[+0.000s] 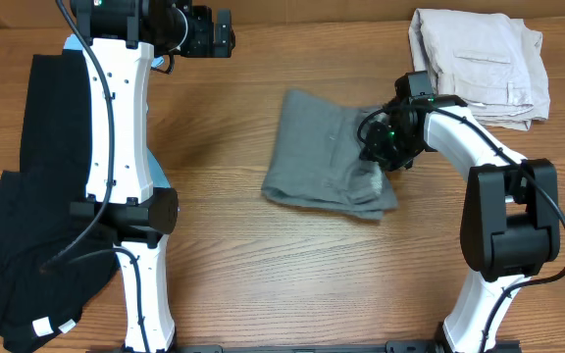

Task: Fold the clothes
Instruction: 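Carry the folded shorts with the right gripper onto the beige stack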

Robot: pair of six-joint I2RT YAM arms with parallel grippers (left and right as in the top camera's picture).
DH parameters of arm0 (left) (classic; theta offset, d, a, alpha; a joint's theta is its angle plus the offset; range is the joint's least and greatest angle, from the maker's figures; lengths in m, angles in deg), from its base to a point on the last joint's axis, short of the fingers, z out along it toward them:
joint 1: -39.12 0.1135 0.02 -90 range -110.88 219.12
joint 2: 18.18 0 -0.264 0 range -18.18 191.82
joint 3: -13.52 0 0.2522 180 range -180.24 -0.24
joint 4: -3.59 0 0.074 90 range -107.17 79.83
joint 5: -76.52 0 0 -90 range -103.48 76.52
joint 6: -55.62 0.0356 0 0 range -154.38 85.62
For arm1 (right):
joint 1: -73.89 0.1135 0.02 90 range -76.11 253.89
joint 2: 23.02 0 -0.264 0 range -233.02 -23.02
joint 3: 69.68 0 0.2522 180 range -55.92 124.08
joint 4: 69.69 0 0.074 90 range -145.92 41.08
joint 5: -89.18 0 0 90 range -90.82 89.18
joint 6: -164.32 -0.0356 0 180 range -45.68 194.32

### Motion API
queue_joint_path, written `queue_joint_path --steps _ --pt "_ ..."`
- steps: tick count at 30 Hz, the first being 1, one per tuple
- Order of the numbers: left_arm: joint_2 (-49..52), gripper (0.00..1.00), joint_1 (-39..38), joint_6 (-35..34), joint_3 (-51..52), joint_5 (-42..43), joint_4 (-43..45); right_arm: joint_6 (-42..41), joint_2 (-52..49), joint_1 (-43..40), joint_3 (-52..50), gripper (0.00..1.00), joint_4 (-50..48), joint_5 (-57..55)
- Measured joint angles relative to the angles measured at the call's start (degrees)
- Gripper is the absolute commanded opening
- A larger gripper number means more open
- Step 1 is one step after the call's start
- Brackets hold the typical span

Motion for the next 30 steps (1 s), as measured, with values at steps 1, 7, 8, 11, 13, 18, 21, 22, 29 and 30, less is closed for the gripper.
queue_joint_path --steps 1,7,8,11,13,18,21,22,29,30 --pt "0.0 1.0 0.0 0.02 0.0 -0.02 -0.04 0.09 0.0 0.11 0.02 0.04 -1.16 1.86" --pt "0.0 1.0 0.0 0.0 0.0 -0.02 -0.26 0.02 -0.7 0.11 0.0 0.04 -5.38 9.03" --pt "0.0 1.0 0.0 0.0 0.0 -0.02 -0.28 0.0 -0.7 -0.22 0.17 0.04 -5.38 10.43" --pt "0.0 1.0 0.0 0.0 0.0 -0.15 -0.17 0.04 -0.68 -1.99 1.38 0.04 -5.38 14.91" --pt "0.0 1.0 0.0 0.0 0.0 -0.66 0.04 -0.22 -0.46 -3.91 2.8 0.04 -6.36 18.23" --pt "0.0 1.0 0.0 0.0 0.0 -1.42 0.24 -4.44 3.32 -10.08 6.43 0.04 -10.67 22.73" --pt "0.0 1.0 0.0 0.02 0.0 -2.08 0.85 -8.83 6.8 -14.03 7.52 0.04 -16.81 24.68" --pt "0.0 1.0 0.0 0.0 0.0 -2.43 1.11 -10.82 7.78 -15.58 7.76 0.04 -20.39 25.79" --pt "0.0 1.0 0.0 0.0 0.0 -3.93 1.95 -25.68 8.83 -22.38 8.87 0.04 -40.61 29.7" --pt "0.0 1.0 0.0 0.02 0.0 -4.11 1.95 -27.76 8.83 -22.91 8.87 0.04 -42.99 29.64"
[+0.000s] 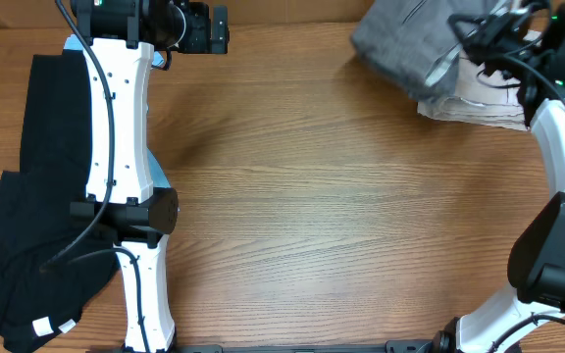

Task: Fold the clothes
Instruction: 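Carry the folded shorts with the right gripper onto the beige stack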

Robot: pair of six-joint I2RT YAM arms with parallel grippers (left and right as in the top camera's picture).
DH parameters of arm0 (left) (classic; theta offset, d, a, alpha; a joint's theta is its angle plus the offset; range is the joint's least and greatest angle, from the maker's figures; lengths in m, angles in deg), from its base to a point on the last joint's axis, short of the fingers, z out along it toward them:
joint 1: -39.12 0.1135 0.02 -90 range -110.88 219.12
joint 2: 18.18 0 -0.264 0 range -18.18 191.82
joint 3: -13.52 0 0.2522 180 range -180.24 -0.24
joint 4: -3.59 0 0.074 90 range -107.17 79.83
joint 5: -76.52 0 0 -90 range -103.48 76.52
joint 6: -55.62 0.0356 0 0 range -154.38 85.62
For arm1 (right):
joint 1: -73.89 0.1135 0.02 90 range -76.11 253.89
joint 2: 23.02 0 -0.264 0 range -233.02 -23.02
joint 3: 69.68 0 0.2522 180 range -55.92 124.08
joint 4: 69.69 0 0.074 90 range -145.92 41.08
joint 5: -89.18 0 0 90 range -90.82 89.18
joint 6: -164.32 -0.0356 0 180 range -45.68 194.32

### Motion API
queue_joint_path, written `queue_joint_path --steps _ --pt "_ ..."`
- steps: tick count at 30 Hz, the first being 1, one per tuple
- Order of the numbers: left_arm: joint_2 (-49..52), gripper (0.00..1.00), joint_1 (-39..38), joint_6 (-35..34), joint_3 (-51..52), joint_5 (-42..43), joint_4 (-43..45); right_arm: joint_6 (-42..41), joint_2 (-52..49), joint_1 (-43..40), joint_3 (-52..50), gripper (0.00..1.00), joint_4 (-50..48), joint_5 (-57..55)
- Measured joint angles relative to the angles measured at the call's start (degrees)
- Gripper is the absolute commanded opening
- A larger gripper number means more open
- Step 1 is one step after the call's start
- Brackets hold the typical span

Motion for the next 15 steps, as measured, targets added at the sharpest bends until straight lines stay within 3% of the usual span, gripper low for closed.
queue_joint_path --steps 7,15 --pt "0.0 1.0 0.0 -0.02 0.0 -0.26 0.44 -10.19 0.0 -3.19 0.0 0.04 -3.3 -7.45" --pt "0.0 1.0 0.0 0.0 0.0 -0.42 0.48 -15.76 -0.52 -4.52 0.0 0.04 -8.72 -21.66"
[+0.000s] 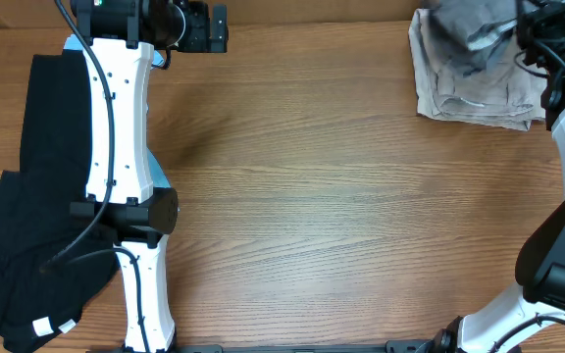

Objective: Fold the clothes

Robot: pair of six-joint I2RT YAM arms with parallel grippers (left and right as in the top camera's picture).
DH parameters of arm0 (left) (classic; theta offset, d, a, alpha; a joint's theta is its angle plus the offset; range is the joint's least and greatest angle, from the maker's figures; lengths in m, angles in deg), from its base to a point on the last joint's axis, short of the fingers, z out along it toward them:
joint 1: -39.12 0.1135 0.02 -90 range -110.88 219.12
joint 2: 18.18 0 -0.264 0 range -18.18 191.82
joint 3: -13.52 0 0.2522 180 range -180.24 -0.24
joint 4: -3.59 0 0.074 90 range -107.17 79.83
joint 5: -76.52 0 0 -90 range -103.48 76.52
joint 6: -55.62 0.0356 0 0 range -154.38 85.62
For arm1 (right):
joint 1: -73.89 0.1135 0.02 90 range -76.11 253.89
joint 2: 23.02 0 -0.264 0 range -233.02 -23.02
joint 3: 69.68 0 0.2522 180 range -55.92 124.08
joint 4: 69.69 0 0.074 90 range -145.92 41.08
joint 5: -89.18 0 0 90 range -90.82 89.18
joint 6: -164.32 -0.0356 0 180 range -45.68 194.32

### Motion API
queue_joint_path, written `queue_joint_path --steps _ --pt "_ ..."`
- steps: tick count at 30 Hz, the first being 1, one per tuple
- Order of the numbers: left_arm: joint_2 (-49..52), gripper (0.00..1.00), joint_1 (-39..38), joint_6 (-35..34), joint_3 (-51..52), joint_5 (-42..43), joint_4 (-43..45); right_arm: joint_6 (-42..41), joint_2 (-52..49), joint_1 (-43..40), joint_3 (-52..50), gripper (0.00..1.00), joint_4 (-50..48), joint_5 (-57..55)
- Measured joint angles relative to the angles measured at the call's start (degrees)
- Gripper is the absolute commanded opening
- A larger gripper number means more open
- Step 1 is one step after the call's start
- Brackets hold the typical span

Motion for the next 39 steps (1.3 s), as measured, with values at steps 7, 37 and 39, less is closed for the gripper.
queue_joint_path --steps 7,37,39 --pt "0.0 1.0 0.0 -0.02 0.0 -0.07 0.28 -7.08 -7.8 0.0 0.17 0.04 -8.74 -1.22" --pt "0.0 1.0 0.0 -0.02 0.0 -0.42 1.6 41.57 15.41 -9.09 0.44 1.0 46.93 -9.29" --pt "0.0 1.0 0.0 0.0 0.0 -0.44 1.62 47.25 22.25 -7.41 0.92 1.0 50.71 -6.93"
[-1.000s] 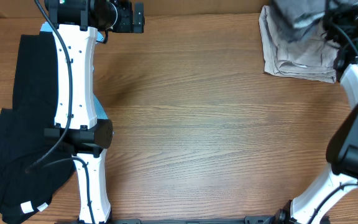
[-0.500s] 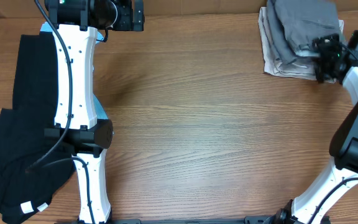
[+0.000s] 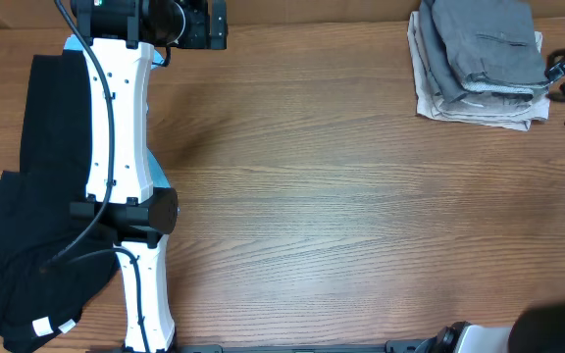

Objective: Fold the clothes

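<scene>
A folded grey garment (image 3: 488, 44) lies on top of a folded beige garment (image 3: 474, 103) at the back right of the table. My right gripper shows only partly at the right edge of the overhead view, just right of the stack and apart from it. Whether its fingers are open or shut does not show. My left gripper (image 3: 214, 25) hangs at the back left with its fingers apart and nothing in them. A heap of black clothes (image 3: 23, 216) lies along the left edge.
The left arm's white links (image 3: 116, 118) and base (image 3: 145, 294) stand between the black clothes and the wooden table (image 3: 312, 216). The right arm's base shows at the bottom right corner.
The grey garment was bunched under my right gripper over the beige stack. Now it lies flat and folded on the stack, and the gripper has let go and drawn off to the right.
My right gripper was at the folded grey garment in the middle of the table. Then it held it in the air near the beige stack, then over the stack. Now the grey garment rests on the beige one. The left arm stayed still.
</scene>
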Robot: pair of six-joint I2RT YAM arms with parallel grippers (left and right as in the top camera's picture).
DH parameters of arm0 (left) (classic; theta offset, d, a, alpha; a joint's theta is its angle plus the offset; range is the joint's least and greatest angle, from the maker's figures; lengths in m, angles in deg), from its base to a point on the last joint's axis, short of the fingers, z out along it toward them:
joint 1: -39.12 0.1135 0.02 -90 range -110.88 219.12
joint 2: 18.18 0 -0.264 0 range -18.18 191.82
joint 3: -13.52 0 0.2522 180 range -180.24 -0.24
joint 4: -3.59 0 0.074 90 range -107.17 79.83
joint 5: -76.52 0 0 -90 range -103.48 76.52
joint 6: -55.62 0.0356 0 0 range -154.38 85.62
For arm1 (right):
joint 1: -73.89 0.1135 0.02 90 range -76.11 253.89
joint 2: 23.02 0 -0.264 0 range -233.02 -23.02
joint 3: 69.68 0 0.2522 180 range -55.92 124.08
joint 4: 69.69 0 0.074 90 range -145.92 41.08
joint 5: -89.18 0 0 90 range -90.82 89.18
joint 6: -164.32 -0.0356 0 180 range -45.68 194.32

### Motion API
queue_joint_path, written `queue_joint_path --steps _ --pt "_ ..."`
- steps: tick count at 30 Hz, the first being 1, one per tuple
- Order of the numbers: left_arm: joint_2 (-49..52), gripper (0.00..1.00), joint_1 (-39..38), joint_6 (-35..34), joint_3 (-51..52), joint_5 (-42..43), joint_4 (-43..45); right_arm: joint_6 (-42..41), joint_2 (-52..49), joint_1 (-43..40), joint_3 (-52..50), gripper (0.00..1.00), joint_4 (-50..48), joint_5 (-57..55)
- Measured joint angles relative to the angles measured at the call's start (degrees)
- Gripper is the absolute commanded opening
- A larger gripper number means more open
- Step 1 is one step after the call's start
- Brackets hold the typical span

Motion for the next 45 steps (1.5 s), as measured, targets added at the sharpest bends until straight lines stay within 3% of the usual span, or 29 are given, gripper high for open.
queue_joint_path --steps 9,23,27,33,37,45 --pt "0.0 1.0 0.0 0.0 0.0 0.0 -0.13 7.93 15.67 6.45 0.17 1.0 10.43 4.7" --pt "0.0 1.0 0.0 -0.02 0.0 0.0 -0.2 9.35 16.74 6.78 -0.13 1.0 17.09 4.15" --pt "0.0 1.0 0.0 0.0 0.0 0.0 -0.2 9.57 19.3 9.94 -3.74 1.0 8.96 1.95" --pt "0.0 1.0 0.0 -0.02 0.0 0.0 -0.2 9.75 32.22 21.03 -19.54 1.0 -6.88 -5.95" --pt "0.0 1.0 0.0 -0.02 0.0 0.0 -0.22 9.55 43.01 25.22 -34.8 1.0 -16.24 -10.56" --pt "0.0 1.0 0.0 0.0 0.0 -0.02 -0.24 7.43 63.32 25.49 -66.27 1.0 -34.56 -13.44"
